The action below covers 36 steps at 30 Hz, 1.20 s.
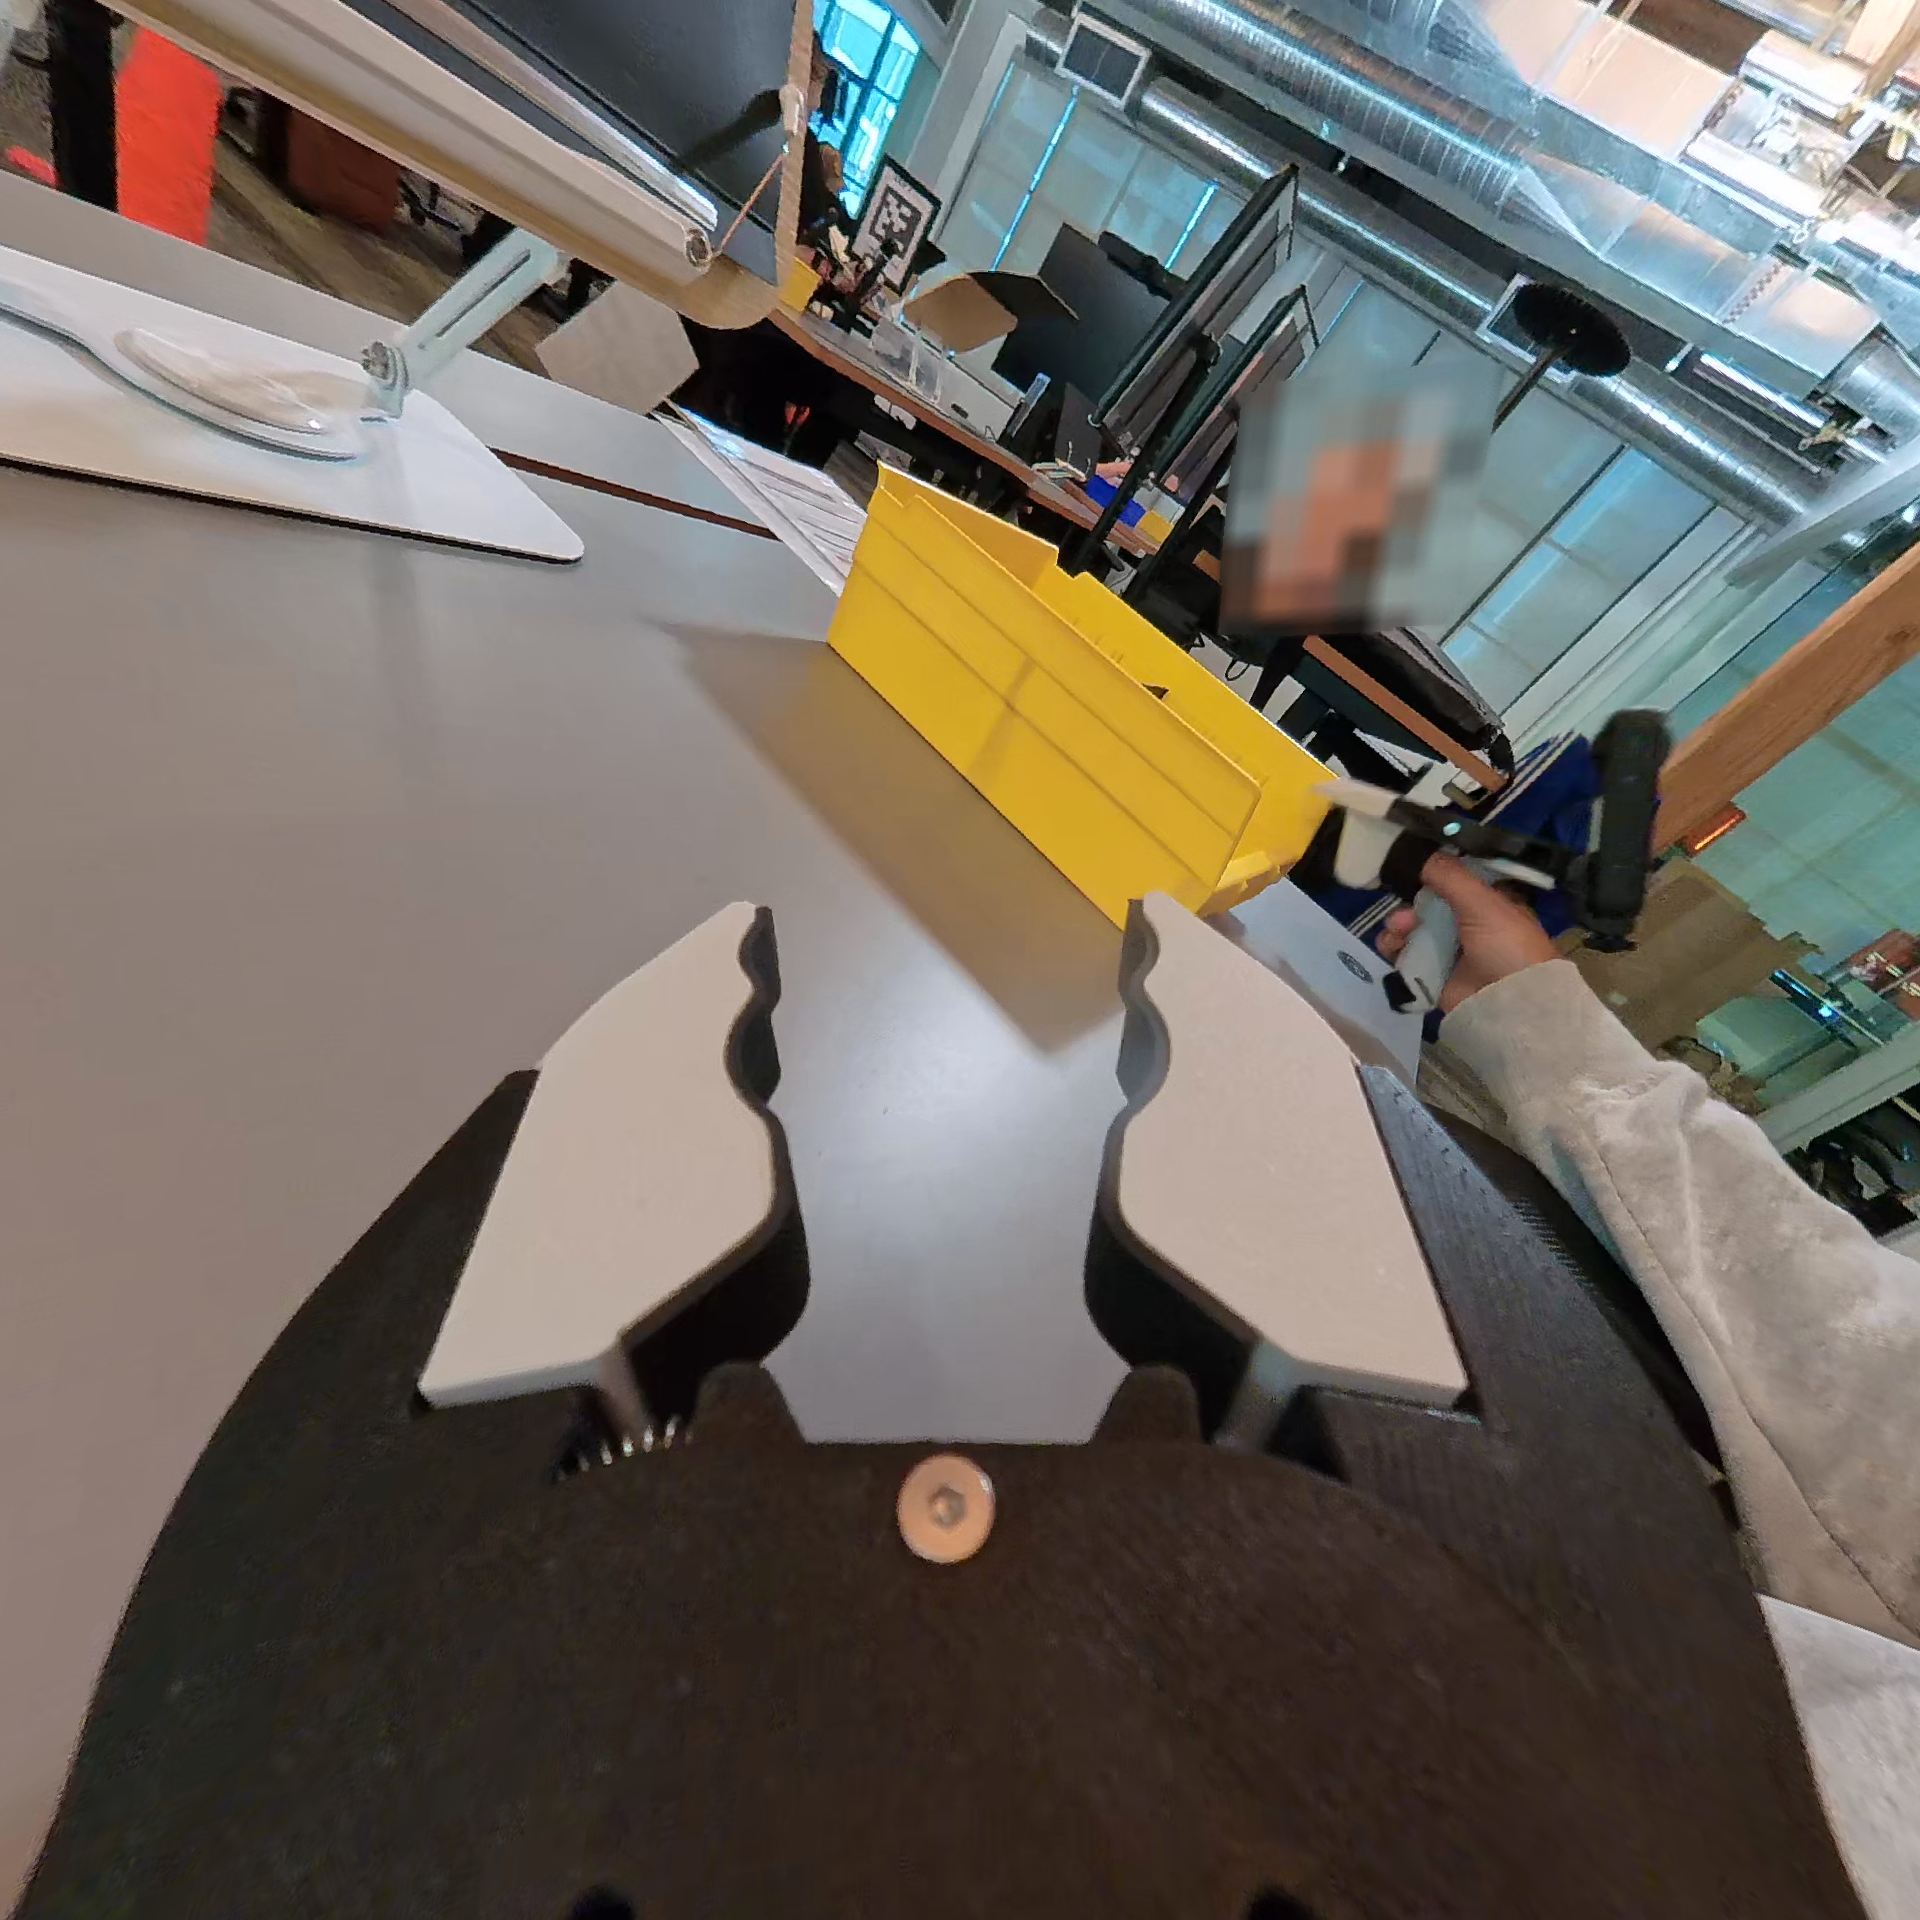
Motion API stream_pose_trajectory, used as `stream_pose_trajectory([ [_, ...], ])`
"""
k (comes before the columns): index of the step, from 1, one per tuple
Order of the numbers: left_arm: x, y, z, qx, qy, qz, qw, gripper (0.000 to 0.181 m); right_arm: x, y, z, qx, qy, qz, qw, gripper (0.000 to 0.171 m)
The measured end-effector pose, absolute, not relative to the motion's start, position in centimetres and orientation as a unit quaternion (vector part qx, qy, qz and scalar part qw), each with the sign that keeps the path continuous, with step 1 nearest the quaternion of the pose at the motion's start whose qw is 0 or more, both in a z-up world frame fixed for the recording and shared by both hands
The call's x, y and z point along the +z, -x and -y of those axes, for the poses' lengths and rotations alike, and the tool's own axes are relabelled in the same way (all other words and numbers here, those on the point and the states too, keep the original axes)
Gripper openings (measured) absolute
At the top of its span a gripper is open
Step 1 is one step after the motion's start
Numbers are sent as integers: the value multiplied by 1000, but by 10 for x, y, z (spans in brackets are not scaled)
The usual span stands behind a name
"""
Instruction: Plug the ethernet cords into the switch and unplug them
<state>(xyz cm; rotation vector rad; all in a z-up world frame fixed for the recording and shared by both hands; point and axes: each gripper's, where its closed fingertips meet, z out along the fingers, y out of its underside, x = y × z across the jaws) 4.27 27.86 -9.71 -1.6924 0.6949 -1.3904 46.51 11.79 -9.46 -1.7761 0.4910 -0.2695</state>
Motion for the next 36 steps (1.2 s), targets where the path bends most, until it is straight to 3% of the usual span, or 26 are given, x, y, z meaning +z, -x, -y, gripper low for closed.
stream_pose_trajectory([
  [1,-98,-44,-278,-551,672,-279,408,64,-75,-449,-121,-119,746,-183,630,36],
  [7,-103,-49,-281,-544,676,-289,404,63,7,-285,-154,-78,649,40,756,25],
  [14,-102,-41,-293,-537,680,-279,415,64,-35,-137,-190,120,658,173,723,19],
  [22,-53,18,-333,-451,636,-267,567,58,-63,-113,-189,284,685,135,657,24],
  [25,-12,70,-358,-332,624,-299,641,52,-62,-123,-191,301,678,112,661,25],
  [28,21,133,-393,-180,646,-342,658,43,-68,-126,-196,319,683,105,648,26],
  [32,29,214,-456,13,704,-420,572,43,-75,-124,-200,339,691,102,630,27],
  [36,-35,325,-529,284,739,-515,327,99,-77,-123,-203,368,695,79,613,28],
])
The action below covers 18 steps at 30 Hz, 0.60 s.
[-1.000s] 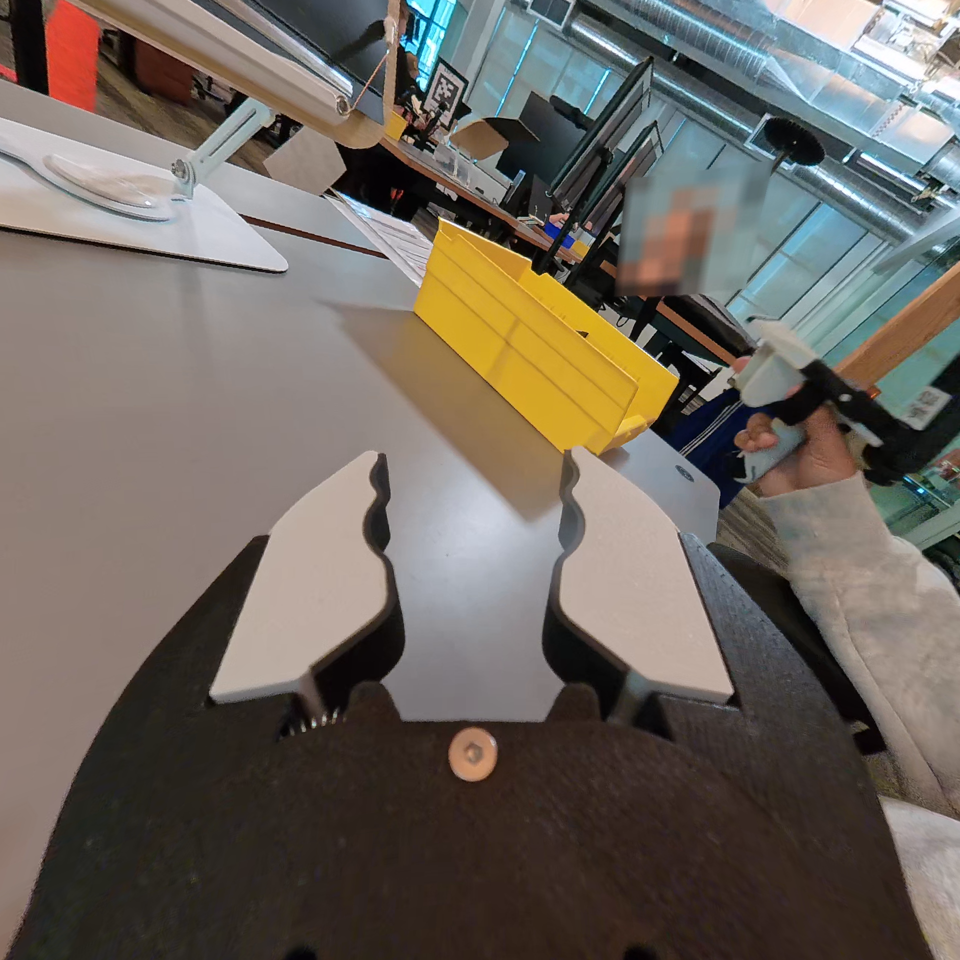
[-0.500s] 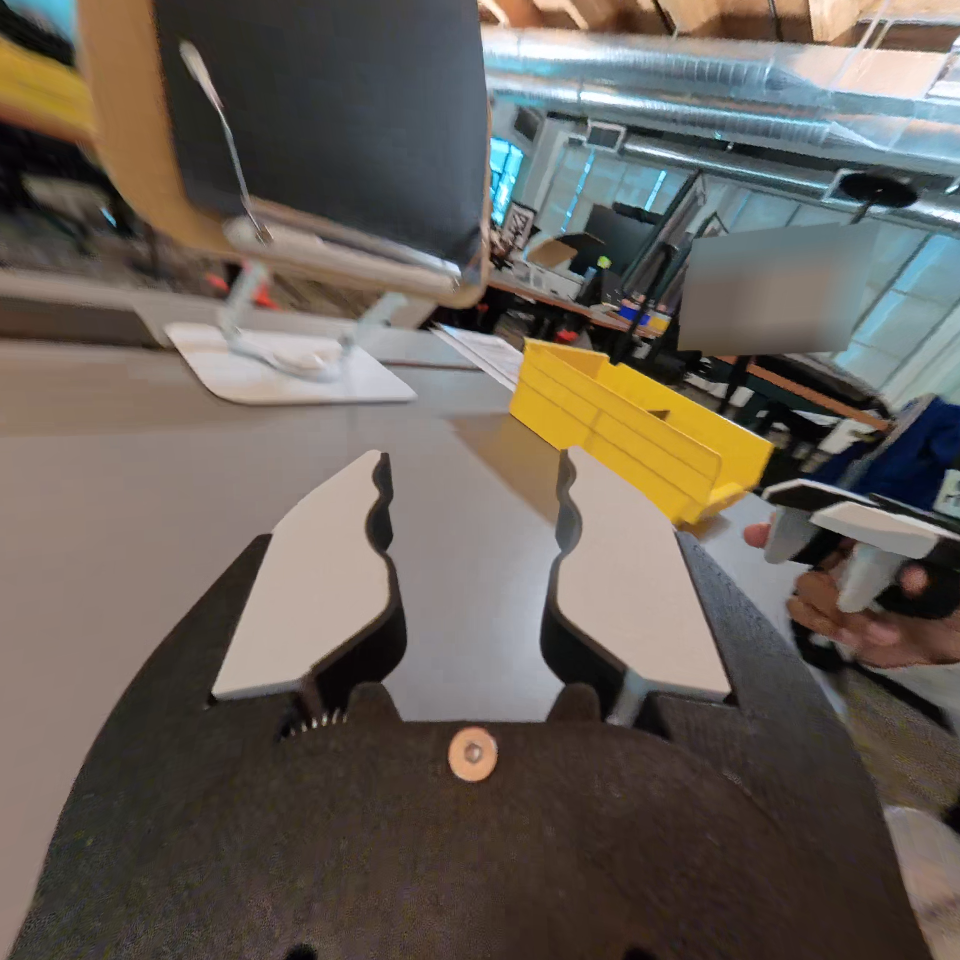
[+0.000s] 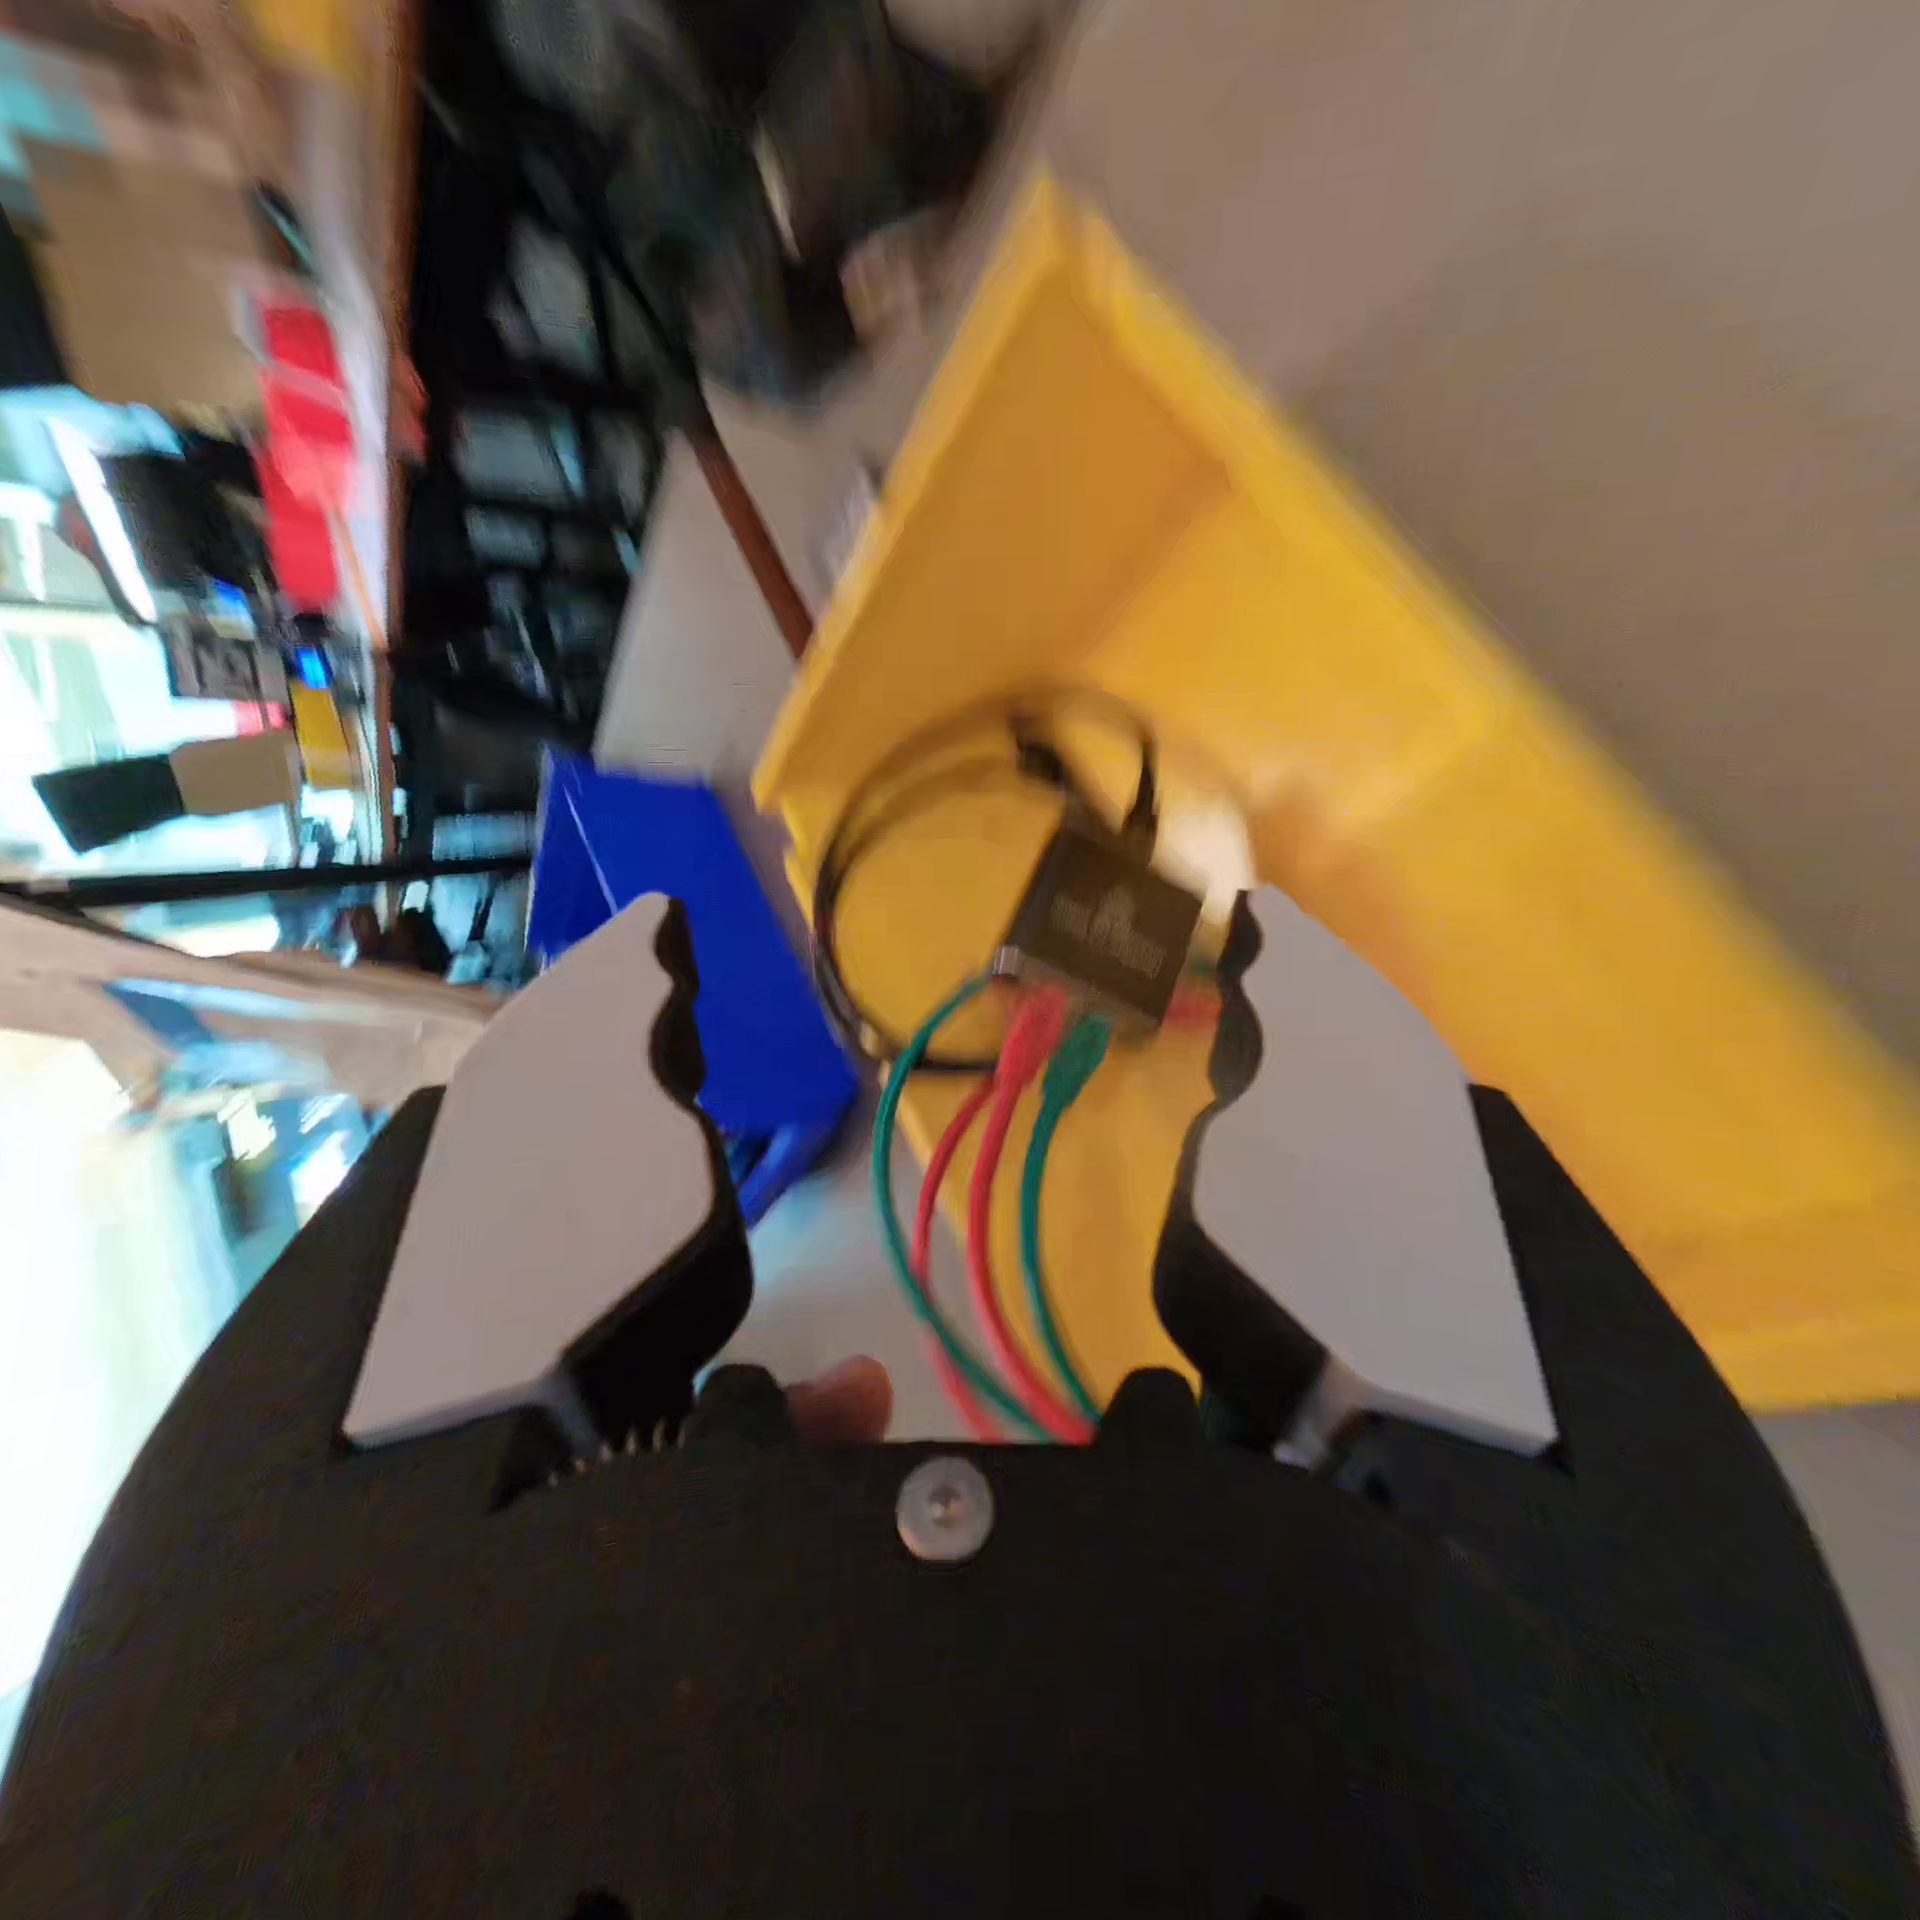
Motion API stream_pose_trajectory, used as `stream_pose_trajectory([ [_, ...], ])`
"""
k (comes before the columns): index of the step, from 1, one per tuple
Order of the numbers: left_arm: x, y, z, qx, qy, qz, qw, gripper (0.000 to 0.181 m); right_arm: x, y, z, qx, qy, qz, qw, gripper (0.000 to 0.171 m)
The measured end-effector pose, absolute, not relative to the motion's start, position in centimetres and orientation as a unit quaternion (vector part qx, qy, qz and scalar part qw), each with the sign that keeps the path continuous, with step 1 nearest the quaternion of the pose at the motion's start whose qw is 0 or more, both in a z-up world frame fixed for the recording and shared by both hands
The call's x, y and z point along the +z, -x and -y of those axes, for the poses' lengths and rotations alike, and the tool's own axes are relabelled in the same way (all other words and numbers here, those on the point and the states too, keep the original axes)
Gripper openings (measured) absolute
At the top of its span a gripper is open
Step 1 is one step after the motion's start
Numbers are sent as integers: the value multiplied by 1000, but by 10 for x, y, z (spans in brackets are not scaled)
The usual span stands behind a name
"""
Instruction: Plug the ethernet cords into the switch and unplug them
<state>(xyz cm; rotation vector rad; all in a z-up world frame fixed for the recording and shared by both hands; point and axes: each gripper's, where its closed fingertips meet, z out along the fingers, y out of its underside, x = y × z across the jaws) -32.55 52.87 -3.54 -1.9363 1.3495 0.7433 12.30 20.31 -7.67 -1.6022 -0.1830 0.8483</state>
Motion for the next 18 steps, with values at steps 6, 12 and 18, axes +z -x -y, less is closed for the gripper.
stream_pose_trajectory([
  [6,-110,377,-567,358,724,-559,188,115,-90,-127,-210,343,719,83,599,30],
  [12,-145,394,-572,380,701,-593,110,73,-98,-132,-210,335,733,80,586,30],
  [18,-68,380,-570,374,699,-553,257,67,-97,-150,-202,349,729,31,588,30],
])
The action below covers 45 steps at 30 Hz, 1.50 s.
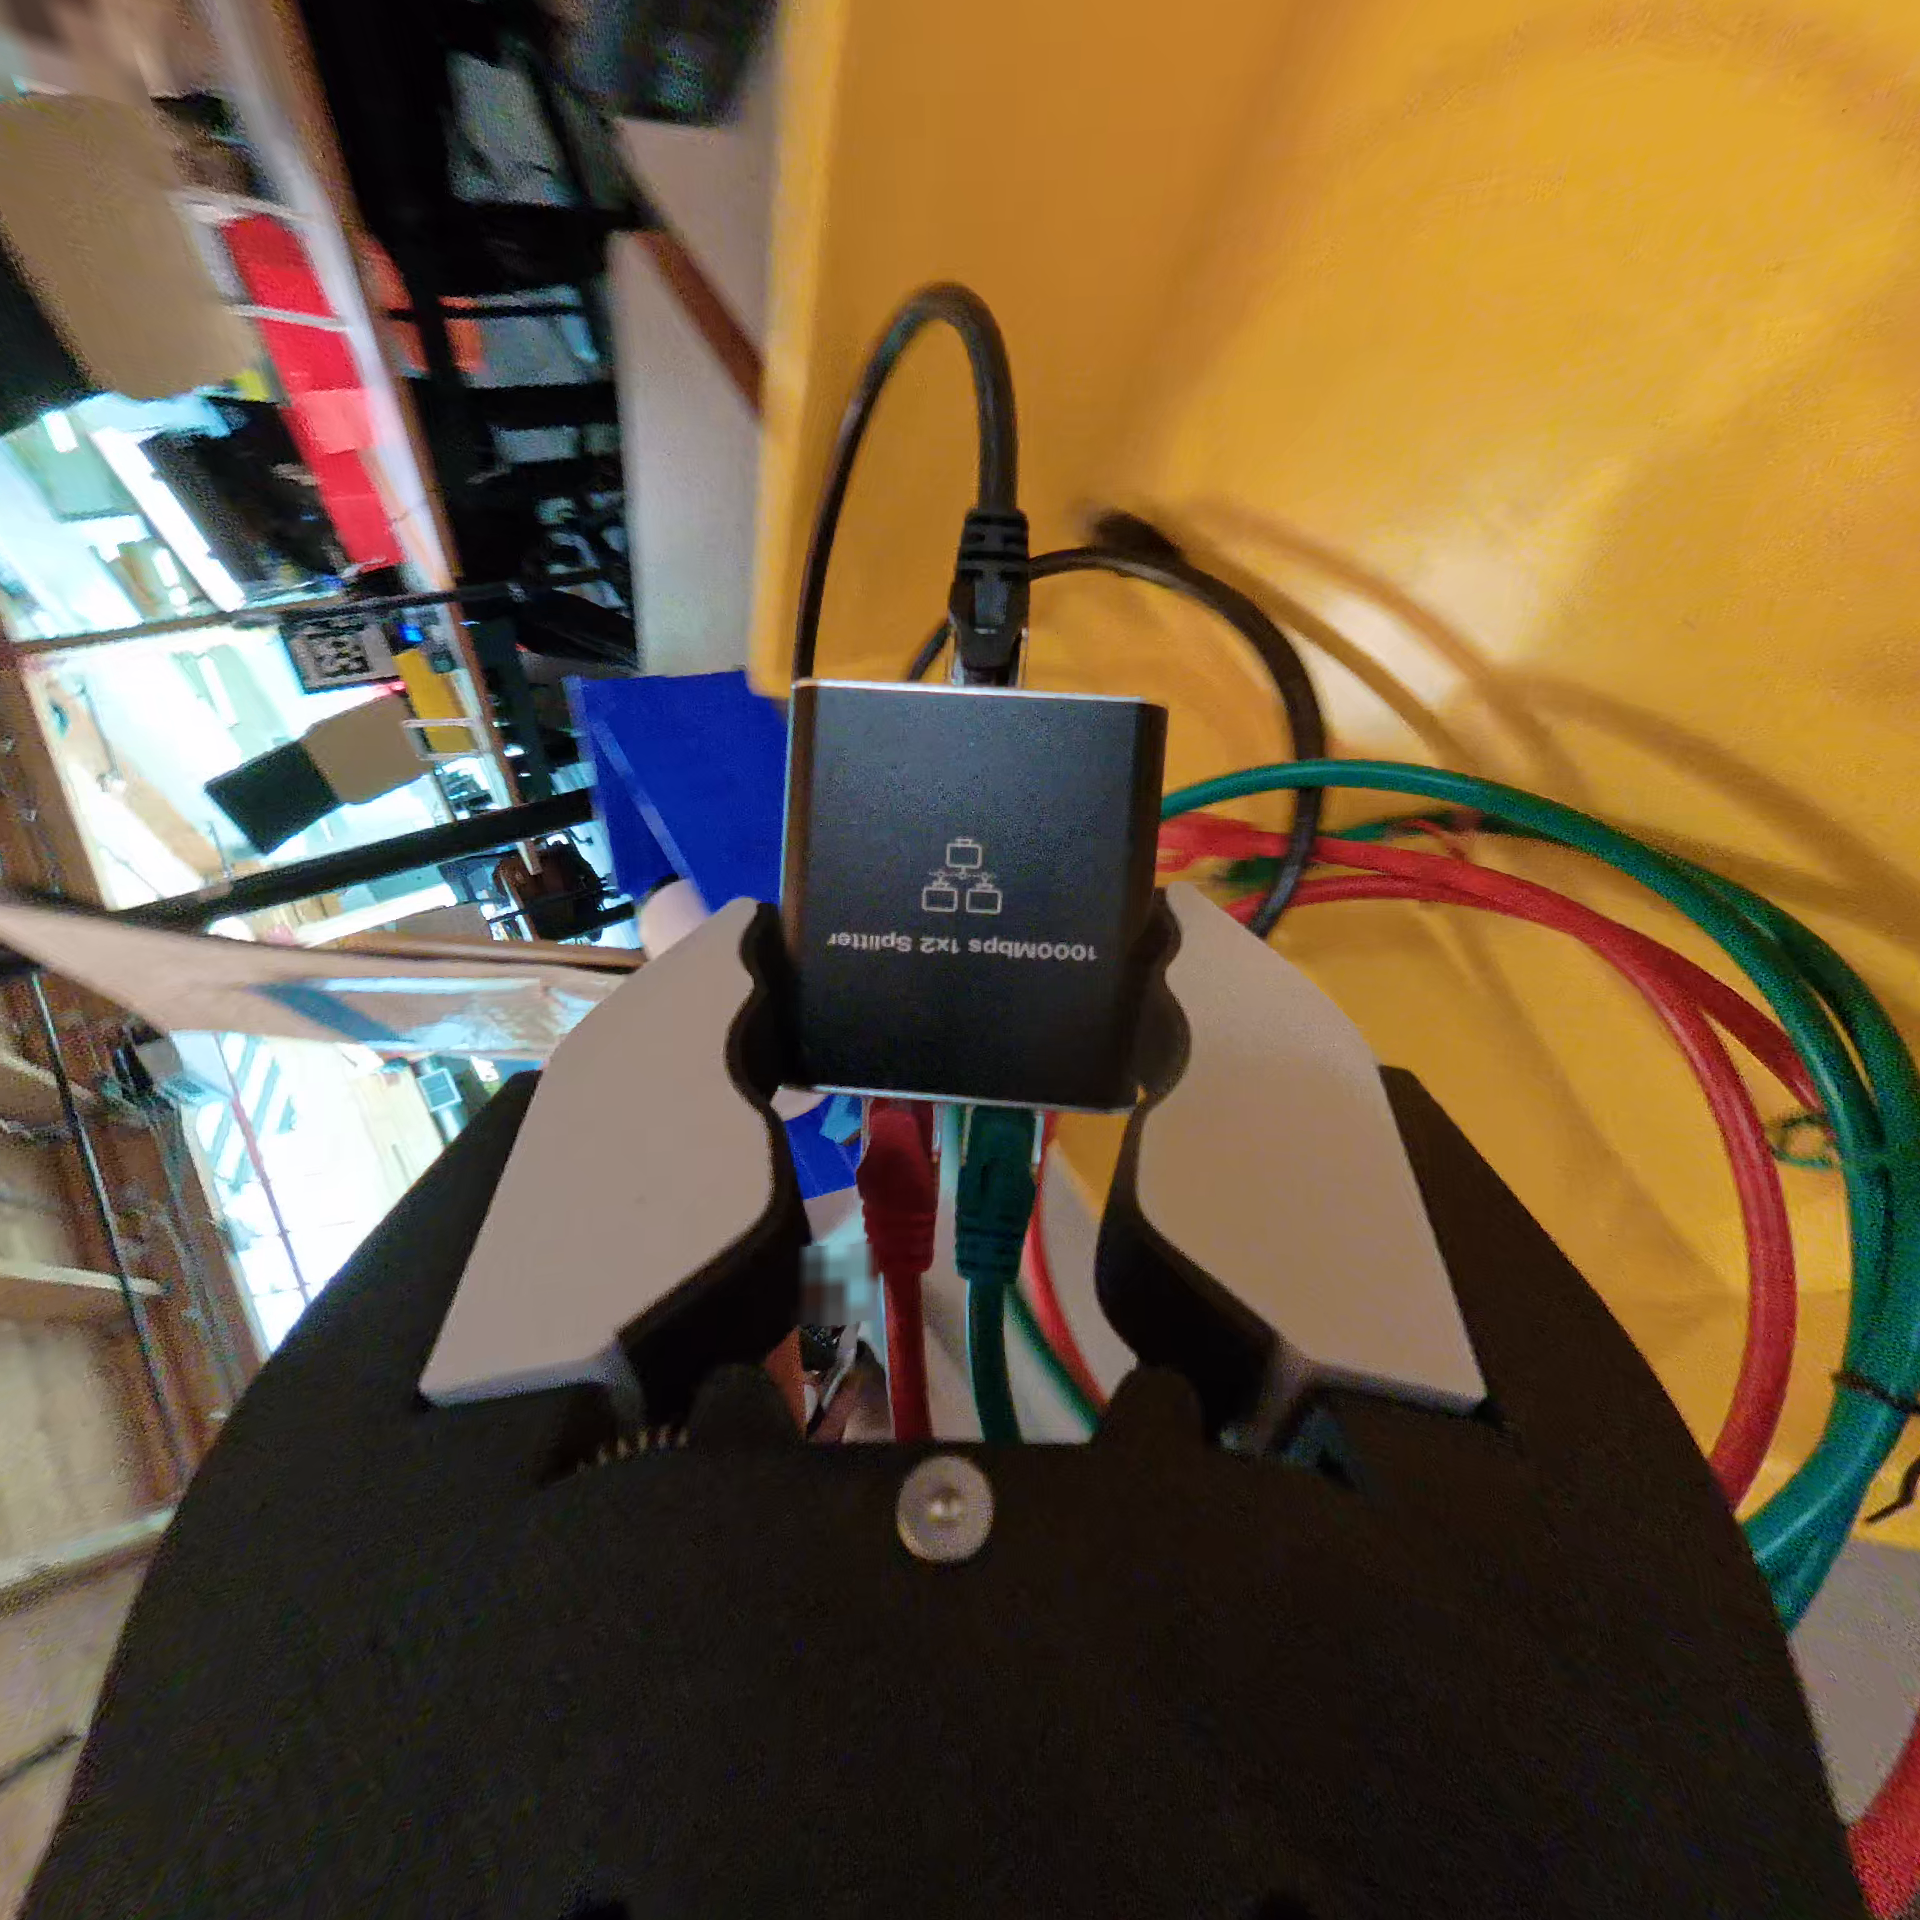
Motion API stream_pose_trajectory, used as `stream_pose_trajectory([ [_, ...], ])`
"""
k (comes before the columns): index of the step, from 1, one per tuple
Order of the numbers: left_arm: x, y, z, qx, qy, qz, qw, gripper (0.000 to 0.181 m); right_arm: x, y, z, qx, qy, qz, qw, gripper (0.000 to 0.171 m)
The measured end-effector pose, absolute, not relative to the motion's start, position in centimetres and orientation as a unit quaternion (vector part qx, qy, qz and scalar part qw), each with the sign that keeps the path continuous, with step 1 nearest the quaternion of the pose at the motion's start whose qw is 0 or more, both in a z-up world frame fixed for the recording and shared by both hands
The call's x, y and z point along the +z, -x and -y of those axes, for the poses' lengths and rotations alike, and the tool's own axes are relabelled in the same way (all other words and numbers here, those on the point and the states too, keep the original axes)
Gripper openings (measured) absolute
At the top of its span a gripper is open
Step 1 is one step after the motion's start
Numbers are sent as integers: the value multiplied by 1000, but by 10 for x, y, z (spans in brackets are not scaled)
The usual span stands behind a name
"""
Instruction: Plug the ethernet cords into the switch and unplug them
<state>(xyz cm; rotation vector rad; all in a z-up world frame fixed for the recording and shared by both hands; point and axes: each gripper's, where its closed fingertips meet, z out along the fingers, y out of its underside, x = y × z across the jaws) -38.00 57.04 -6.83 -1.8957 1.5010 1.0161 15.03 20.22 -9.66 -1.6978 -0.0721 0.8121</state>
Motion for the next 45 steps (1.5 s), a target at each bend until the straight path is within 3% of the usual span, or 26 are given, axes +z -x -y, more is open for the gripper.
stream_pose_trajectory([
  [9,176,334,-505,300,661,-445,525,67,-90,-150,-197,411,711,-15,571,30],
  [12,223,288,-471,229,640,-441,586,65,-87,-146,-195,417,708,-8,570,31],
  [15,234,226,-440,134,616,-467,621,65,-84,-141,-192,423,705,-1,569,31],
  [21,171,108,-405,54,558,-554,616,65,-80,-138,-189,425,703,8,571,31],
  [31,-60,-39,-314,-203,528,-607,558,65,-82,-131,-184,340,722,74,598,30],
  [34,-86,-54,-287,-249,528,-575,573,66,-84,-117,-191,308,721,102,612,33],
  [37,-103,-68,-271,-282,536,-575,550,65,-78,-99,-203,346,699,85,620,52],
  [41,-118,-78,-256,-303,524,-598,525,65,-86,-89,-217,388,701,66,595,62],
  [45,-122,-77,-249,-257,482,-628,554,65,-81,-94,-231,409,688,62,596,50],
])
